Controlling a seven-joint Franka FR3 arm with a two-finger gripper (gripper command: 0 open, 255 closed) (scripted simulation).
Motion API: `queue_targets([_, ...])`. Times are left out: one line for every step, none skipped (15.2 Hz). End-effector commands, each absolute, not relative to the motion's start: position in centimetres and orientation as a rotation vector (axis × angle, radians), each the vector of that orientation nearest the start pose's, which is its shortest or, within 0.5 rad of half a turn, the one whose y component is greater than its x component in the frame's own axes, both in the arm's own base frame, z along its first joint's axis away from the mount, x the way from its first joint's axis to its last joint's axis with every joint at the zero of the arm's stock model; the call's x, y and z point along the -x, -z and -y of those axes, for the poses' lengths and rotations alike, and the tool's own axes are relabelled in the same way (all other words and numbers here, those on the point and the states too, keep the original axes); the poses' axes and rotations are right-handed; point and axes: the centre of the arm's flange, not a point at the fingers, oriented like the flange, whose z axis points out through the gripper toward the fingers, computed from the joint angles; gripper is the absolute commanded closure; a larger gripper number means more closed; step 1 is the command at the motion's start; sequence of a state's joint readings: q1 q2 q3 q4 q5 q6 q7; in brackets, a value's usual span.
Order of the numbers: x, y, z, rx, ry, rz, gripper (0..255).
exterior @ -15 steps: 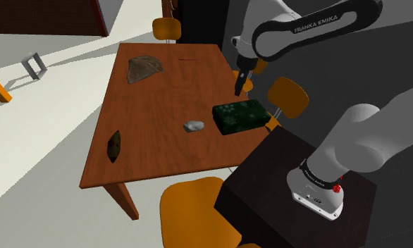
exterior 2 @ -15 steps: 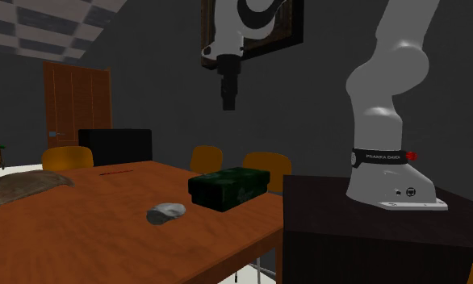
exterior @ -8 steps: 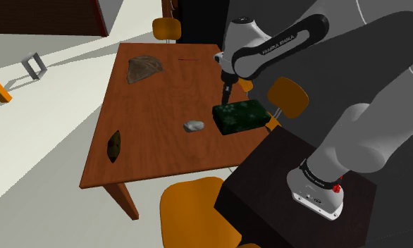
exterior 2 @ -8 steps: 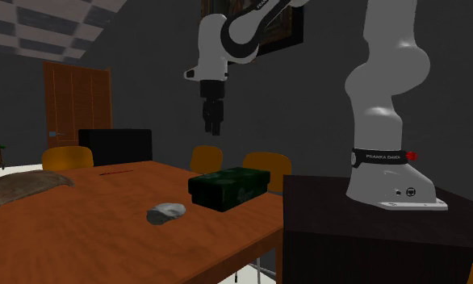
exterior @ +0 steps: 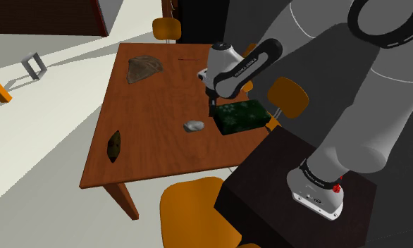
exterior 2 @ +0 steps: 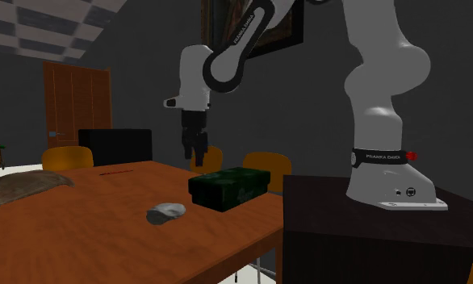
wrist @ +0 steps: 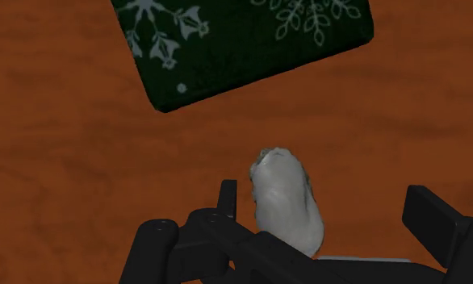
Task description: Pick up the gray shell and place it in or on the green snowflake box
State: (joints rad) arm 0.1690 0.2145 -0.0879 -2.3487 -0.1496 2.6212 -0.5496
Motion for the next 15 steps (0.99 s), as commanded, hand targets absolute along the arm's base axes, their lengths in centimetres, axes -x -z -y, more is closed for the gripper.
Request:
queue_targets([-53.1,-22.4,-5.1,2.990,0.060,1.281,0])
queue_targets([-53.7,-21.3,-5.5,2.977,0.062,1.317,0])
queue_targets([-54.3,-20.2,-6.0,2.963,0.064,1.353,0])
queue_targets([-54.8,-19.1,-6.4,2.949,0.066,1.388,0])
queue_targets([-55.4,-18.0,-6.8,2.934,0.068,1.424,0])
queue_targets([-55.9,-16.9,-7.3,2.919,0.070,1.459,0])
queue_targets([-56.4,-15.8,-7.8,2.903,0.072,1.494,0])
queue_targets([-57.0,-14.7,-8.2,2.887,0.074,1.529,0])
queue_targets([-57.4,-13.8,-8.7,2.873,0.076,1.560,0])
queue_targets([-57.5,-13.3,-8.6,2.873,0.076,1.560,0])
queue_targets([-57.5,-12.7,-8.6,2.873,0.076,1.560,0])
queue_targets([-57.6,-12.2,-8.5,2.873,0.076,1.560,0])
queue_targets([-57.6,-11.7,-8.5,2.873,0.076,1.560,0])
queue_targets([-57.7,-11.2,-8.4,2.873,0.076,1.560,0])
queue_targets([-57.7,-10.6,-8.4,2.873,0.076,1.560,0])
